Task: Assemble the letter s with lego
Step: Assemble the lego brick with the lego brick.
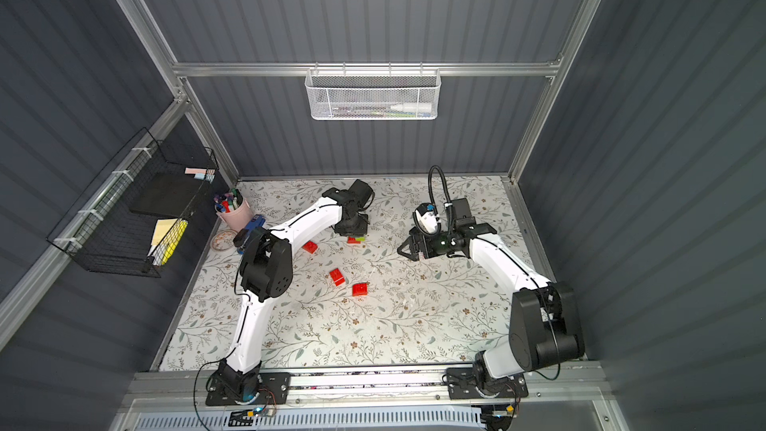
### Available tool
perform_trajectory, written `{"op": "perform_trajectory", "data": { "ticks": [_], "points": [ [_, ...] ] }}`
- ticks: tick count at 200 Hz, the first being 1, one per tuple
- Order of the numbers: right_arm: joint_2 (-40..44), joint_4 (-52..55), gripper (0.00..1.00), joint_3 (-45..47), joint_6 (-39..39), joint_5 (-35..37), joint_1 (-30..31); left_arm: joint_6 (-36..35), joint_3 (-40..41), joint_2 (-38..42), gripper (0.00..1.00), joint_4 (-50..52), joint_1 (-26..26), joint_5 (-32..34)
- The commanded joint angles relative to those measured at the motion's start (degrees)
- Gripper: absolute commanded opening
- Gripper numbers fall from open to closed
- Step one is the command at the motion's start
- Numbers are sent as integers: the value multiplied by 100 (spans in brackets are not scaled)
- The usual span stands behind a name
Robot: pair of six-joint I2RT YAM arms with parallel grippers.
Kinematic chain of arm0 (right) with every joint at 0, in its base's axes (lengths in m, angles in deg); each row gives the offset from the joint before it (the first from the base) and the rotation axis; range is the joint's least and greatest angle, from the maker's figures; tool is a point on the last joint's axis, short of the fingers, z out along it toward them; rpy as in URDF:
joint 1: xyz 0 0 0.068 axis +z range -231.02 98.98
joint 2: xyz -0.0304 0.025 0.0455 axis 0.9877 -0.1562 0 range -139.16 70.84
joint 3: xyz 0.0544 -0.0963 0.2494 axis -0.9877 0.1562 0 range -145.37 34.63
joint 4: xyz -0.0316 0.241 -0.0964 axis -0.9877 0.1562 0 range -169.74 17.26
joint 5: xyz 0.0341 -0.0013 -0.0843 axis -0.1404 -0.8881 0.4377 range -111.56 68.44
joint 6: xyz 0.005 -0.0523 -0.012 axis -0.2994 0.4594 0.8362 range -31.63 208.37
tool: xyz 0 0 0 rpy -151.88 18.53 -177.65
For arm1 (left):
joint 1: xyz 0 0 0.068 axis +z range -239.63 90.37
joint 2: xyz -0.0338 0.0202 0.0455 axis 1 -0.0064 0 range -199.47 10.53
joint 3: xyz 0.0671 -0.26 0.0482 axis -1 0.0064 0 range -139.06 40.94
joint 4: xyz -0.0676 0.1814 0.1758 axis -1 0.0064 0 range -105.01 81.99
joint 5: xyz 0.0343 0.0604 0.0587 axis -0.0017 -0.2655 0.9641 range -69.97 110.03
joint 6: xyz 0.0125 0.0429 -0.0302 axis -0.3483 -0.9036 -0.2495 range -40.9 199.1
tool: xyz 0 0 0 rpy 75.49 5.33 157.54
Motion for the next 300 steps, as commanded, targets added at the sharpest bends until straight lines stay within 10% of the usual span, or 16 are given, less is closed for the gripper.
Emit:
{"op": "perform_trajectory", "data": {
  "ticks": [1, 300],
  "points": [
    [137, -9, 99, -11, 58, -93, -21, -190, 124, -525, 30, 359, -29, -23],
    [203, 75, 99, -92, 14, -128, -21, -463, -288, 70, 49, 259, -29, -129]
  ]
}}
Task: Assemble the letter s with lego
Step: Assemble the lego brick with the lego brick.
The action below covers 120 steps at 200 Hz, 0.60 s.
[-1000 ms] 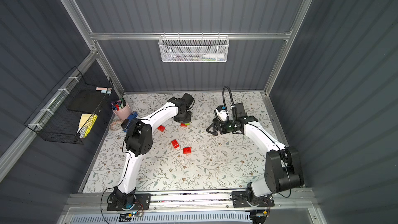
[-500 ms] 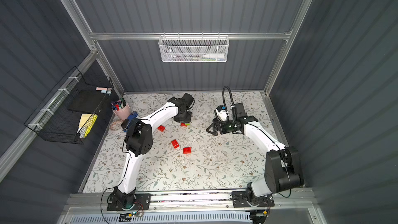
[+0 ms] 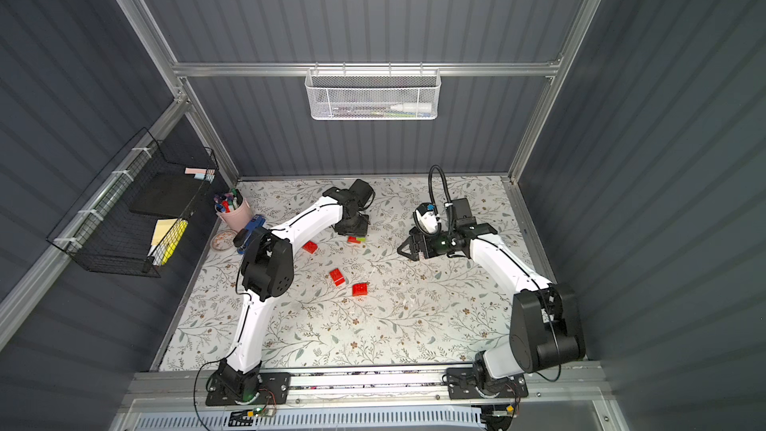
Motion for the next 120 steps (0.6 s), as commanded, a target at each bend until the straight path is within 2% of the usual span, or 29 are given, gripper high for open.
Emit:
{"op": "perform_trajectory", "data": {
  "ticks": [1, 60, 120],
  "points": [
    [135, 61, 99, -92, 31, -100, -21, -133, -150, 107, 49, 143, -29, -108],
    [150, 94, 99, -99, 30, -91, -21, -165, -165, 200, 51, 85, -28, -189],
    [176, 165, 99, -133, 82, -17, -21, -249, -310, 241, 61, 158, -29, -195]
  ]
}}
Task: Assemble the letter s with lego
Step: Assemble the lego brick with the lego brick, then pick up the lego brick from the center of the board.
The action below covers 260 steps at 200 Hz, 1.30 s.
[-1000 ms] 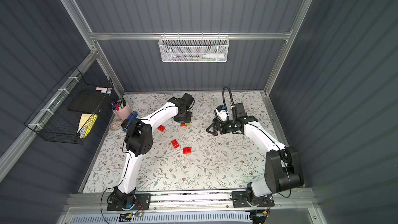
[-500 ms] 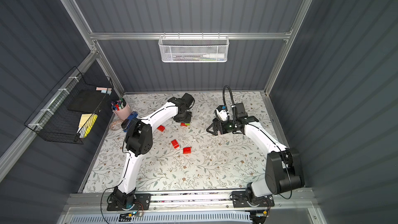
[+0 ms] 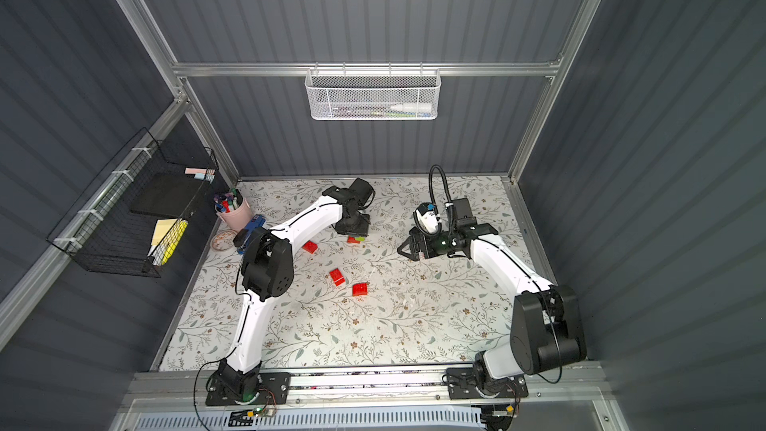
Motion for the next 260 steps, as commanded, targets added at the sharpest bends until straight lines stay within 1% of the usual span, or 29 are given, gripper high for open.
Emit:
{"op": "perform_trajectory", "data": {
  "ticks": [1, 20, 32, 47, 64, 78, 85, 102, 126, 132, 134, 139, 149, 168, 203, 222, 260],
  "points": [
    [137, 123, 99, -134, 82, -14, -21, -132, -225, 240, 61, 131, -29, -60],
    [128, 169, 99, -169, 94, 40, -21, -187, -268, 319, 63, 151, -29, -23],
    [104, 235, 99, -217, 139, 99, -21, -234, -317, 380, 67, 201, -19, 3],
    [53, 330, 99, -279, 161, 256, -20, -360, -259, 540, 74, 197, -20, -15],
    [-35, 474, 98, -380, 162, 492, -21, -538, 62, 828, 83, 105, 5, -210],
    [-114, 602, 98, -463, 144, 762, -21, -661, 418, 1102, 97, 9, 98, -479],
    [-163, 652, 97, -505, 159, 894, -21, -728, 613, 1250, 99, -58, 152, -603],
    [-281, 842, 95, -636, 245, 1210, -12, -866, 1050, 1596, 100, -171, 277, -859],
    [-513, 1003, 93, -802, 354, 2046, -16, -1023, 1762, 2118, 100, -524, 444, -1209],
    [-606, 1031, 92, -854, 364, 2216, -14, -1019, 1953, 2239, 100, -632, 520, -1377],
    [-638, 1045, 91, -878, 364, 2434, -12, -1013, 2013, 2266, 100, -676, 541, -1433],
    [-742, 1087, 90, -935, 356, 2661, -20, -994, 2171, 2357, 100, -762, 610, -1598],
    [-951, 1228, 87, -1096, 353, 2920, -21, -924, 2480, 2531, 100, -969, 743, -1892],
    [-1363, 1313, 80, -1354, 284, 3142, -12, -857, 3002, 2826, 100, -1323, 912, -2221],
    [-1926, 1054, 71, -1621, 81, 3460, -11, -742, 3540, 3152, 99, -1664, 1149, -2507],
    [-2212, 1037, 66, -1816, -16, 3659, -12, -674, 3736, 3237, 100, -1777, 1265, -2626],
    [-2654, 945, 59, -2103, -102, 3765, 5, -649, 3955, 3335, 100, -1941, 1369, -2718]
  ]
}}
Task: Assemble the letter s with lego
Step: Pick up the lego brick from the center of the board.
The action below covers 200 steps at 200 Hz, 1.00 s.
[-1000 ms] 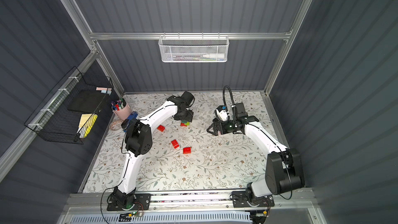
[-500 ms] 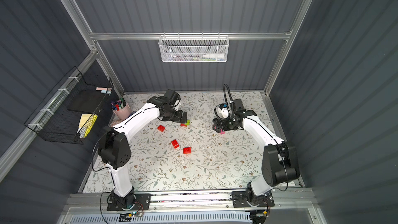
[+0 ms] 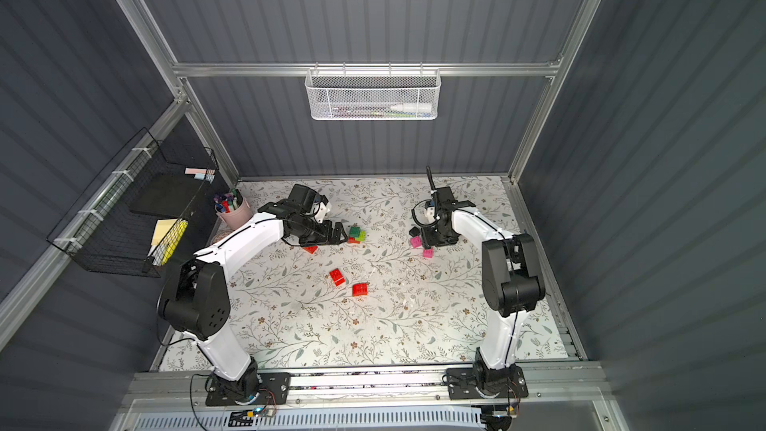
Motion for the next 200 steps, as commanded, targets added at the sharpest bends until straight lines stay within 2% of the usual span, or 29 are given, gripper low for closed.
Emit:
{"op": "perform_trajectory", "data": {
  "ticks": [1, 70, 131, 200],
  "points": [
    [-219, -40, 59, -241, -115, 212, 5, 72, 127, 227, 100, -195, 70, -211],
    [-753, -40, 49, -608, -153, 320, 107, 93, 316, 271, 100, -230, 145, -217],
    [-1012, 123, 48, -866, -177, 453, 190, 60, 314, 237, 100, -181, 154, -277],
    [-1287, 408, 36, -1141, -236, 718, 216, 42, 298, 113, 99, -215, 163, -296]
  ]
}}
